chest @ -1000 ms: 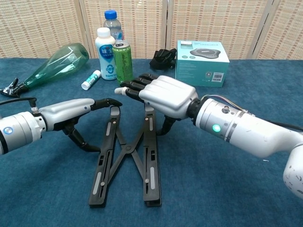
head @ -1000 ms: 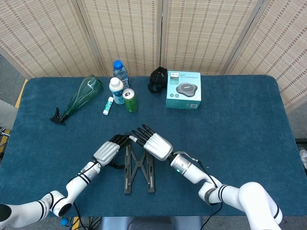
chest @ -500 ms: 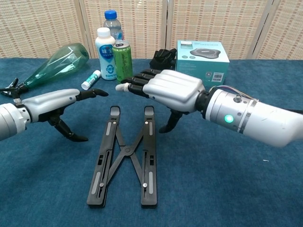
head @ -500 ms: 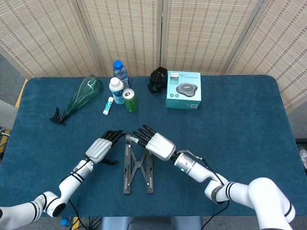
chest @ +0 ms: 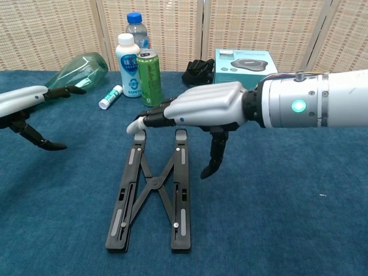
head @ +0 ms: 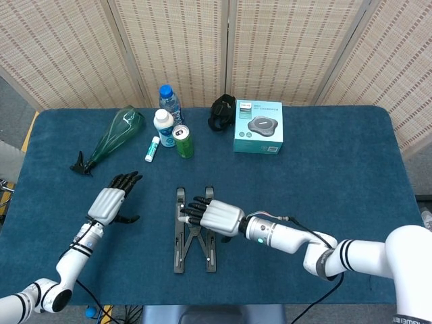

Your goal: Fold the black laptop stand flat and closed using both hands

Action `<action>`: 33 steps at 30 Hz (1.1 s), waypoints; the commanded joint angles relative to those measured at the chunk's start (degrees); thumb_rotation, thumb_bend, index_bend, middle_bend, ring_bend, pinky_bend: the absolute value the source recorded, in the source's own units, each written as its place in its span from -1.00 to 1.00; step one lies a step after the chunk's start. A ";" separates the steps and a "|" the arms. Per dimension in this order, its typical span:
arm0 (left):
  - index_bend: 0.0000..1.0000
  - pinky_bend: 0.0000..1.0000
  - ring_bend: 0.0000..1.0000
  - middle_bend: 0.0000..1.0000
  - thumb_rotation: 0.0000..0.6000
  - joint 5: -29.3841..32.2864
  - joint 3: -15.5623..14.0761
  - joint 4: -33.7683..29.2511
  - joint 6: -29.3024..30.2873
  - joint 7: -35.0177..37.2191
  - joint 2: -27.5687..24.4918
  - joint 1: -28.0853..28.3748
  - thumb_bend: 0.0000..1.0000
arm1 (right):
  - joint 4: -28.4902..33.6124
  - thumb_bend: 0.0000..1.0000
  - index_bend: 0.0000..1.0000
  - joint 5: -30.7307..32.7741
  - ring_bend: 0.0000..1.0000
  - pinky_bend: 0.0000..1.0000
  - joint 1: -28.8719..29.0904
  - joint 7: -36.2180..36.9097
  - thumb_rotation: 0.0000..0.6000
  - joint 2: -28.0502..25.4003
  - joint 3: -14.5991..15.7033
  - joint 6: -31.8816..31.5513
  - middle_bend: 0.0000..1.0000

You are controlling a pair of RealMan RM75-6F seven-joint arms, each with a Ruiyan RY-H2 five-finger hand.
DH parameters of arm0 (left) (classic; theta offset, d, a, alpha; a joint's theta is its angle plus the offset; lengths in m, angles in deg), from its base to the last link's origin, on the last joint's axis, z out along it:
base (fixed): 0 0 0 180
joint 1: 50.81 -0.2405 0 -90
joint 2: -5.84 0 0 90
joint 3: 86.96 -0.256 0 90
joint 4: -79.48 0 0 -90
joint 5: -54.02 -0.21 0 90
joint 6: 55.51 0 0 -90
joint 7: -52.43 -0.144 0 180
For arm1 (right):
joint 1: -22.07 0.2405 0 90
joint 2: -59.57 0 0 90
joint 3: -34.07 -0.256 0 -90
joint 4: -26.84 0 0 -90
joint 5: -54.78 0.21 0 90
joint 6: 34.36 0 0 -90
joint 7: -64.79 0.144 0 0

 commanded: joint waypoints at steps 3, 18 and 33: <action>-1.00 -1.00 -1.00 -0.98 1.00 0.66 0.54 -0.27 0.51 0.00 -0.62 -0.67 -0.71 | 0.31 -1.00 -1.00 -3.95 -1.00 -1.00 3.83 1.97 1.00 -0.07 2.19 3.16 -1.00; -1.00 -1.00 -1.00 -0.98 1.00 1.11 1.65 0.64 1.38 1.25 -1.18 -1.87 -0.71 | -12.37 -1.00 -1.00 -13.11 -1.00 -1.00 9.79 5.43 1.00 7.65 7.33 0.24 -1.00; -1.00 -1.00 -1.00 -0.98 1.00 1.56 2.31 0.73 1.60 1.50 -1.56 -2.60 -0.71 | -22.13 -1.00 -1.00 -16.58 -1.00 -1.00 15.21 14.50 1.00 12.96 11.33 -3.07 -1.00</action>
